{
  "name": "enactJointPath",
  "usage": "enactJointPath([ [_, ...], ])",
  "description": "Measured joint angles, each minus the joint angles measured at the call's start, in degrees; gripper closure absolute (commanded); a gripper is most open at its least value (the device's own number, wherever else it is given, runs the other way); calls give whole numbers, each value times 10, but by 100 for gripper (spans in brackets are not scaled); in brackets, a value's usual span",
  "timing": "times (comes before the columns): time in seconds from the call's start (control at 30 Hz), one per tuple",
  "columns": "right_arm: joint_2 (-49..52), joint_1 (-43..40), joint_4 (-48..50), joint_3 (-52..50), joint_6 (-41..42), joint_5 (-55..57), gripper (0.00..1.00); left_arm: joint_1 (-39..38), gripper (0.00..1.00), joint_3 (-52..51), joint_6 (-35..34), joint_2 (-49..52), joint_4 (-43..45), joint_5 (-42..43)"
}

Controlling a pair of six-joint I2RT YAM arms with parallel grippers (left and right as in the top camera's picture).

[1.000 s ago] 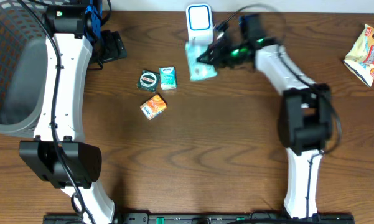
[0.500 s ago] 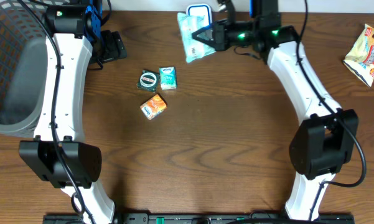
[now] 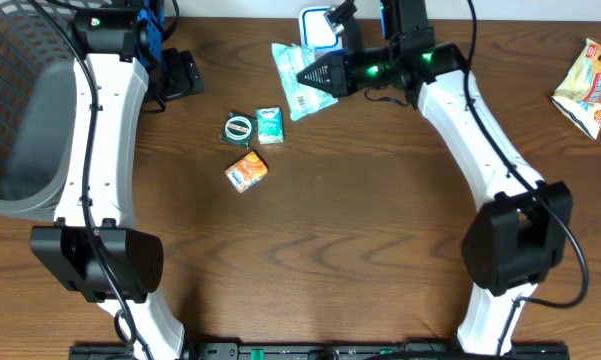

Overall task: Scan the item barcode
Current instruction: 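Lift the teal wipes pack and present it to the scanner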

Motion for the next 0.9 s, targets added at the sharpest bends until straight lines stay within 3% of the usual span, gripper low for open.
enactJointPath([
  [0.37, -171, 0, -109, 1, 36, 119, 99, 0, 2, 0, 0, 0, 0, 0],
  [0.9, -146, 8, -97, 0, 64, 139, 99, 0, 2, 0, 0, 0, 0, 0],
])
